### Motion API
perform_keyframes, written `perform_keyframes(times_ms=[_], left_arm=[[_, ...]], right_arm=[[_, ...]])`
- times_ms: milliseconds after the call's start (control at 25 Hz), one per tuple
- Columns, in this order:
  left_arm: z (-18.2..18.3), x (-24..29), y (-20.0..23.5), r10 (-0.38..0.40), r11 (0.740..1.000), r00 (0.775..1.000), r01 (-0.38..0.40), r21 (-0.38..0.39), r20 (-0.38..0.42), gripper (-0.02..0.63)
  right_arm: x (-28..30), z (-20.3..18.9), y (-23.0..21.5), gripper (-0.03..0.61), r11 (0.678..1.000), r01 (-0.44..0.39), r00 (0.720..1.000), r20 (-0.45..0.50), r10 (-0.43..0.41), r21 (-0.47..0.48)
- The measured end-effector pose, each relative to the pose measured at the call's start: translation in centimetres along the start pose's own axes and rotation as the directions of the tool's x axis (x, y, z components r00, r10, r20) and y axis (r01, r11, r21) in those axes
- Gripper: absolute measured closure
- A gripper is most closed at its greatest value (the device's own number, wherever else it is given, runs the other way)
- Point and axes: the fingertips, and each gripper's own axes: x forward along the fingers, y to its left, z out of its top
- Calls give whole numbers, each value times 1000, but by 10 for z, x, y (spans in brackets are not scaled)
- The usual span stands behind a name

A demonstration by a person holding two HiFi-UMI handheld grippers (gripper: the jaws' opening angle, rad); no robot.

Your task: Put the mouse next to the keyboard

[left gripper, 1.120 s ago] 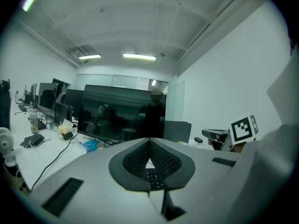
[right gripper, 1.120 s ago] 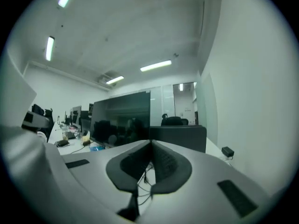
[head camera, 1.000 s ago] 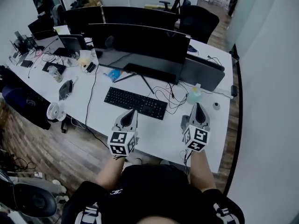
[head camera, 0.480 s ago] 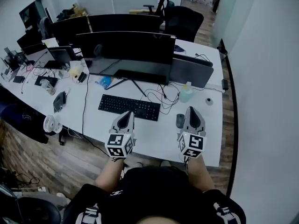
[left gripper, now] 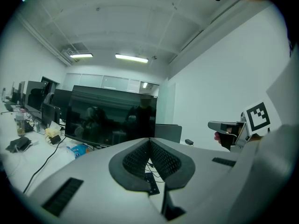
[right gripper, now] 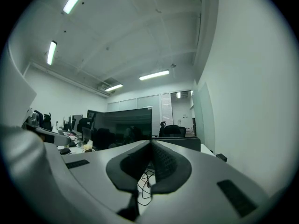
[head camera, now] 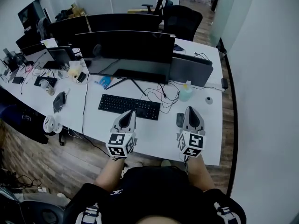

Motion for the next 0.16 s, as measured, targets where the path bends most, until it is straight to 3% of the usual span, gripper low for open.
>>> perform_keyframes(times_ms=[160], left_arm=[[1,-1,0,-2,1000,1000,2,2,2,597]], right_arm=[[1,-6,1,566,1000,-5,1000,-15,5,29]])
